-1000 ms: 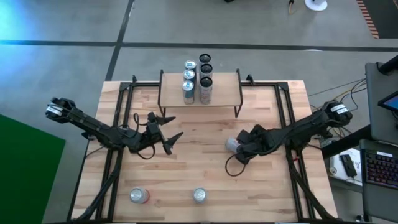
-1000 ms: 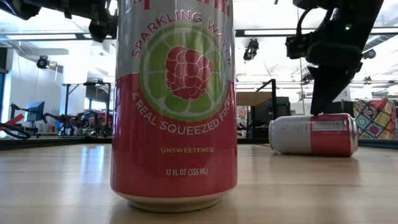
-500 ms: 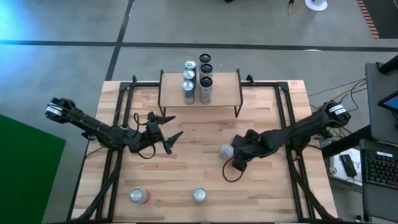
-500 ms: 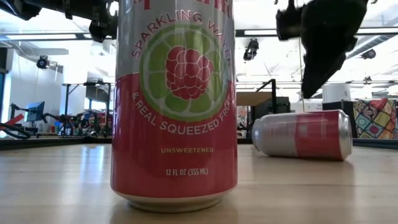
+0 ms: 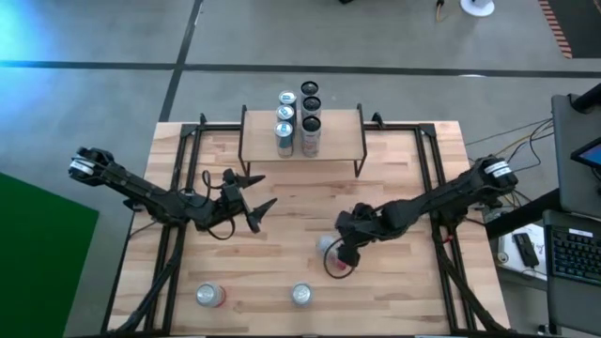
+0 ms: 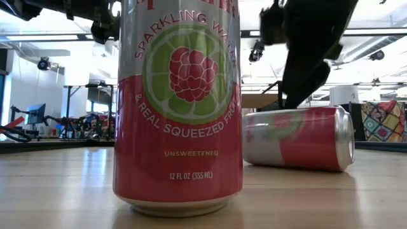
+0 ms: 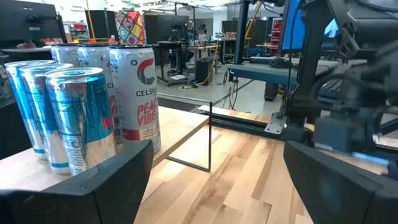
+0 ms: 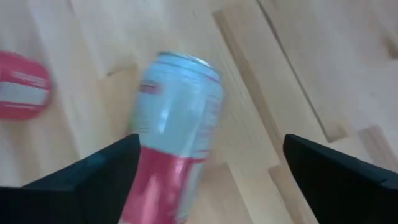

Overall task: Place canned beverage on shelf
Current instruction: Put the middle right pink-white soda can on the shelf

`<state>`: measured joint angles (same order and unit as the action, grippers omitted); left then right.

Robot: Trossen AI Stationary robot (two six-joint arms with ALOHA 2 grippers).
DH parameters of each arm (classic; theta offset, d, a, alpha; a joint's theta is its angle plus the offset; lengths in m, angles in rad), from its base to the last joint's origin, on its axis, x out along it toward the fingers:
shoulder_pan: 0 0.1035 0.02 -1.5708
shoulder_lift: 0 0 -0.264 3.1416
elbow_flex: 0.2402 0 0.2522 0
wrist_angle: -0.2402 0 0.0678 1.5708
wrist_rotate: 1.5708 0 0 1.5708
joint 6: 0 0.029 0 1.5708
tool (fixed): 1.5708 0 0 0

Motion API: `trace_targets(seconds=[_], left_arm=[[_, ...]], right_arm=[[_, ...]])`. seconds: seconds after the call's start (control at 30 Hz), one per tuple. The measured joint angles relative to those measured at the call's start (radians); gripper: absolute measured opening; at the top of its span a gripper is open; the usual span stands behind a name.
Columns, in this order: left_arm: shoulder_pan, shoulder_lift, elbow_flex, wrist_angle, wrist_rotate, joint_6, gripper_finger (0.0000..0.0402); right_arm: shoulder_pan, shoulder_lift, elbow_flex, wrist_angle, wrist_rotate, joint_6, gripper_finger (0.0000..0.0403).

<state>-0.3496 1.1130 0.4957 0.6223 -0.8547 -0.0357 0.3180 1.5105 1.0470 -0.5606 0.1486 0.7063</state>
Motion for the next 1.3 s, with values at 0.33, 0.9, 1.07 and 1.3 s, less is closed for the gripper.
trace_targets(seconds=[0.33, 0.9, 1.07, 1.3], left_arm=[[0.000, 0.000, 0.000, -0.005, 0.000, 0.000, 0.0346], [0.001, 0.002, 0.002, -0.028, 0.000, 0.000, 0.0346], [0.001, 0.002, 0.014, -0.039, 0.000, 0.000, 0.0346], [0.001, 0.016, 0.013, 0.006, 0.162, 0.079, 0.0346]], right_arm=[[0.005, 0.301, 0.154, 0.057, -0.159, -0.011, 0.0400], [0.000, 0.313, 0.184, 0.034, -0.209, -0.028, 0.0282], [0.001, 0.189, 0.175, 0.045, -0.152, -0.095, 0.0284], [0.050, -0.100, 0.052, 0.345, 0.116, -0.312, 0.0294]])
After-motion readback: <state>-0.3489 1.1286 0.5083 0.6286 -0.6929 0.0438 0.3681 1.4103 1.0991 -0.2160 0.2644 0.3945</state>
